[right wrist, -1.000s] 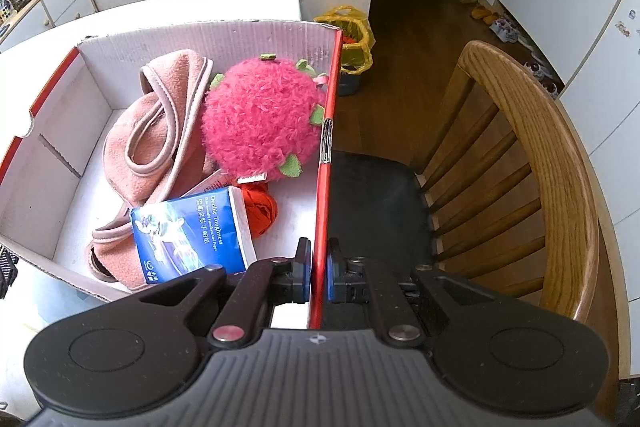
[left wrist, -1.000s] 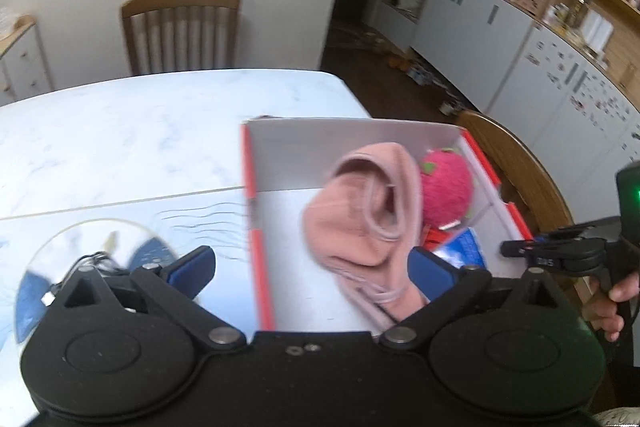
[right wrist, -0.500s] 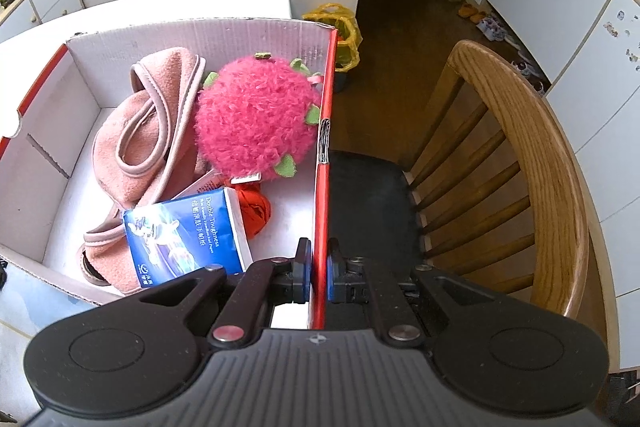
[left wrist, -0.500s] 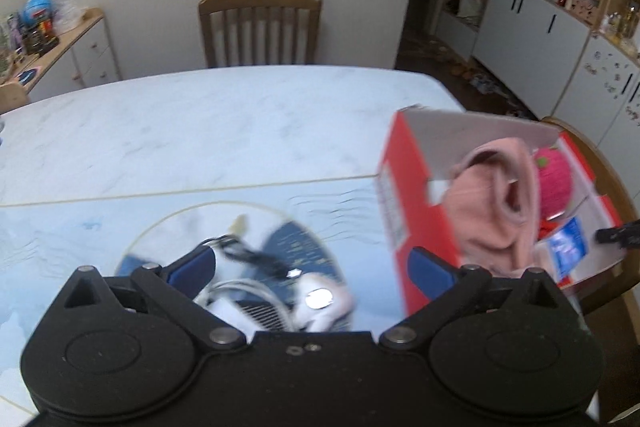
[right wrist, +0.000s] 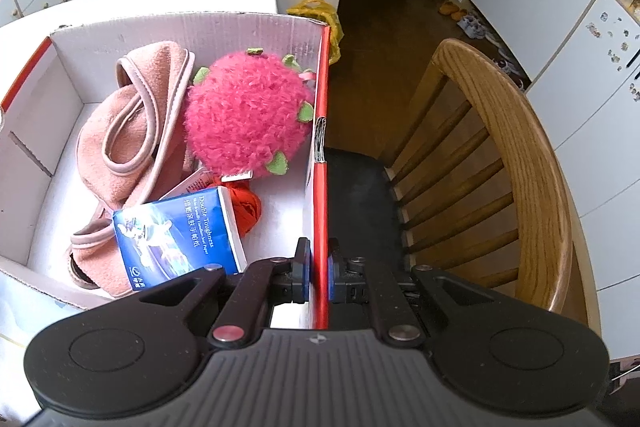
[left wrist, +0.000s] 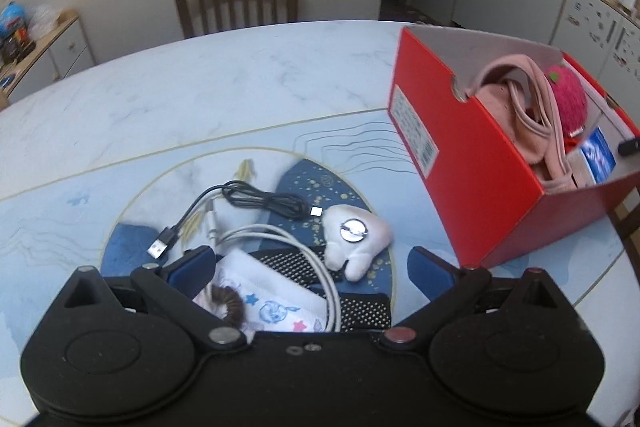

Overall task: Organize objects
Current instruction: 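Move the left gripper back to the pile onto the white tooth plush, then close the left gripper on the white tooth plush and lift it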

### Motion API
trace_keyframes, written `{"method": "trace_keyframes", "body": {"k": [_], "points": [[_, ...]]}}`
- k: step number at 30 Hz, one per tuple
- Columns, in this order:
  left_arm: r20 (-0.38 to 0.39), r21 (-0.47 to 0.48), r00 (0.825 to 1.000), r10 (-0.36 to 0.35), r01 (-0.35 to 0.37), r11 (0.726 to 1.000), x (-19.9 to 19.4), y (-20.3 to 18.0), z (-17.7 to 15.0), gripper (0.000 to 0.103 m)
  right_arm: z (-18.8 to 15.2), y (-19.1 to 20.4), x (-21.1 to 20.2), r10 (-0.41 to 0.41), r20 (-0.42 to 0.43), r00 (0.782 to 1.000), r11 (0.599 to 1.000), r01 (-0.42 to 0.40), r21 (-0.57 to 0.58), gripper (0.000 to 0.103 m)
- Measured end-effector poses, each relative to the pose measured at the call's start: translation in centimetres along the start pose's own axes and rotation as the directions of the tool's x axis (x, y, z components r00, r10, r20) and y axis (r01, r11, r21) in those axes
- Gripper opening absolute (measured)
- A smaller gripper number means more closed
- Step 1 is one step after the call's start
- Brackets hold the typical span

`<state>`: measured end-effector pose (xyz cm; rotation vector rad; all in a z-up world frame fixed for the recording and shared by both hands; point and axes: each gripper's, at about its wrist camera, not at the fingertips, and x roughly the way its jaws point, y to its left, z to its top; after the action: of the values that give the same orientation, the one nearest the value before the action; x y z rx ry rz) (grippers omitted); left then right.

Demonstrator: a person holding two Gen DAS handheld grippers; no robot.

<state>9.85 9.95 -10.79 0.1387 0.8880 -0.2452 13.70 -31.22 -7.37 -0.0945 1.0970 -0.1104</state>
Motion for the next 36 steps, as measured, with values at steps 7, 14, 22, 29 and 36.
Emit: {"method": "trace_keyframes", "body": {"k": [7,14,22,29,36], "points": [[-0.006,0.074,1.0,-0.03,0.03,0.997,3.0,-1.4,-0.2,0.101,0.1,0.2,0.0,-0.009,-0.003,1.0,1.0,0.009,0.009,0.008],[-0.023,0.088,0.999,-0.044,0.046,0.995,5.5,-1.7,0.2,0.084,0.2,0.2,0.0,-0.015,-0.006,1.0,1.0,0.015,0.01,0.008],[-0.021,0.123,0.998,-0.066,0.068,0.99,6.0,-2.2,0.6,0.07,0.2,0.3,0.0,-0.019,-0.006,1.0,1.0,0.019,0.0,0.008],[-0.032,0.121,0.997,-0.064,0.067,0.99,6.4,-2.5,0.6,0.052,0.1,0.4,0.1,-0.018,-0.004,1.0,1.0,0.018,0.0,0.009],[-0.032,0.1,0.999,-0.02,0.023,0.995,5.2,-3.1,1.2,0.051,0.0,0.2,0.0,-0.004,0.004,1.0,1.0,0.004,-0.005,0.008]]}}
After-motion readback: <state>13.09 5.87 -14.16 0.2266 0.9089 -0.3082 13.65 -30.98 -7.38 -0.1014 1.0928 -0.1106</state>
